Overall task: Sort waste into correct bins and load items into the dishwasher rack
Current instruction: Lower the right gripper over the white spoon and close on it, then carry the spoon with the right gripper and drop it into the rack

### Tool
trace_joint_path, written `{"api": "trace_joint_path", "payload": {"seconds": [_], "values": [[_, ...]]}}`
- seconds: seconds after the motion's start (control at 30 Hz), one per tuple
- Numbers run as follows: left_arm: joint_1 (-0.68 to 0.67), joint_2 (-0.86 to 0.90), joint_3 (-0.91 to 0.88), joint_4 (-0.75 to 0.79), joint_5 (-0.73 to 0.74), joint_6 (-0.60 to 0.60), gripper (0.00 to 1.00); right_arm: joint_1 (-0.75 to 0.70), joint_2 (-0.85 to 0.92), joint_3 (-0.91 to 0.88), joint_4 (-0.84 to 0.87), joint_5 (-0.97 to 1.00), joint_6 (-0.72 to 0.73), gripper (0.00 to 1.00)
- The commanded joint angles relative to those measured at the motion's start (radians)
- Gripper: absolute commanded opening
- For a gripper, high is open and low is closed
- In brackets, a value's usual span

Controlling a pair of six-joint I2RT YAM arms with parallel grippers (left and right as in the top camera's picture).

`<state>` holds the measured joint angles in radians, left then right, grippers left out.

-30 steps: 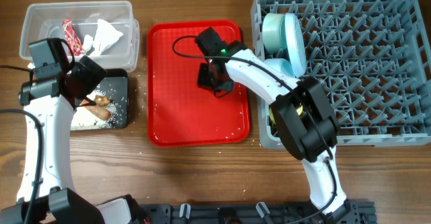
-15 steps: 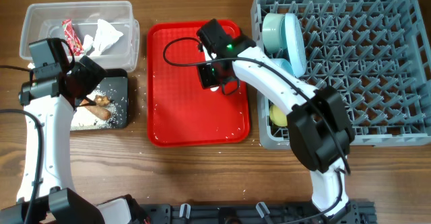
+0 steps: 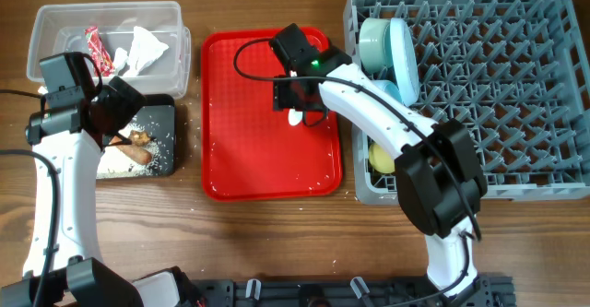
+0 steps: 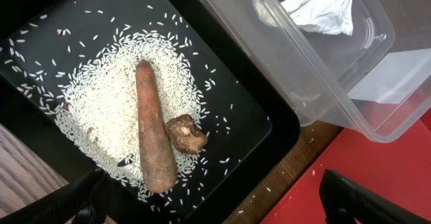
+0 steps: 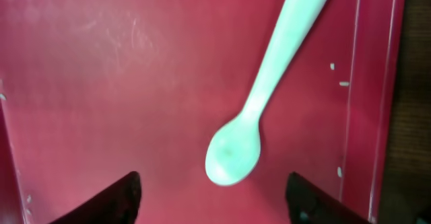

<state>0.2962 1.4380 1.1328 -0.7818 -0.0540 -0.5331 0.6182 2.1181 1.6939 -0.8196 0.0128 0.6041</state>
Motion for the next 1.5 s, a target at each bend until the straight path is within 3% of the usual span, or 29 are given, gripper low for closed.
{"api": "trace_joint_path", "payload": {"seconds": [0.0, 0.2, 0.53, 0.67, 1.1, 1.27, 1.47], "values": [[-0.003, -0.014, 0.014, 0.000, -0.003, 0.001, 1.00, -0.004, 0.068, 0.009, 0.010, 0.016, 0.051, 0.61], [-0.003, -0.014, 0.014, 0.000, -0.002, 0.001, 1.00, -0.004, 0.113, 0.006, -0.010, 0.022, 0.103, 0.48], [-0.003, -0.014, 0.014, 0.000, -0.003, 0.001, 1.00, -0.004, 0.177, 0.006, 0.015, -0.021, 0.133, 0.45], [-0.003, -0.014, 0.014, 0.000, -0.003, 0.001, 1.00, -0.005, 0.180, 0.006, 0.022, -0.026, 0.137, 0.31], [-0.003, -0.014, 0.014, 0.000, -0.002, 0.001, 1.00, -0.004, 0.180, 0.006, 0.034, -0.040, 0.135, 0.04], [-0.003, -0.014, 0.014, 0.000, -0.002, 0.001, 1.00, -0.004, 0.176, 0.010, 0.032, -0.060, 0.122, 0.04], [-0.003, -0.014, 0.014, 0.000, -0.002, 0.001, 1.00, -0.005, 0.021, 0.085, -0.022, -0.019, -0.076, 0.04]]}}
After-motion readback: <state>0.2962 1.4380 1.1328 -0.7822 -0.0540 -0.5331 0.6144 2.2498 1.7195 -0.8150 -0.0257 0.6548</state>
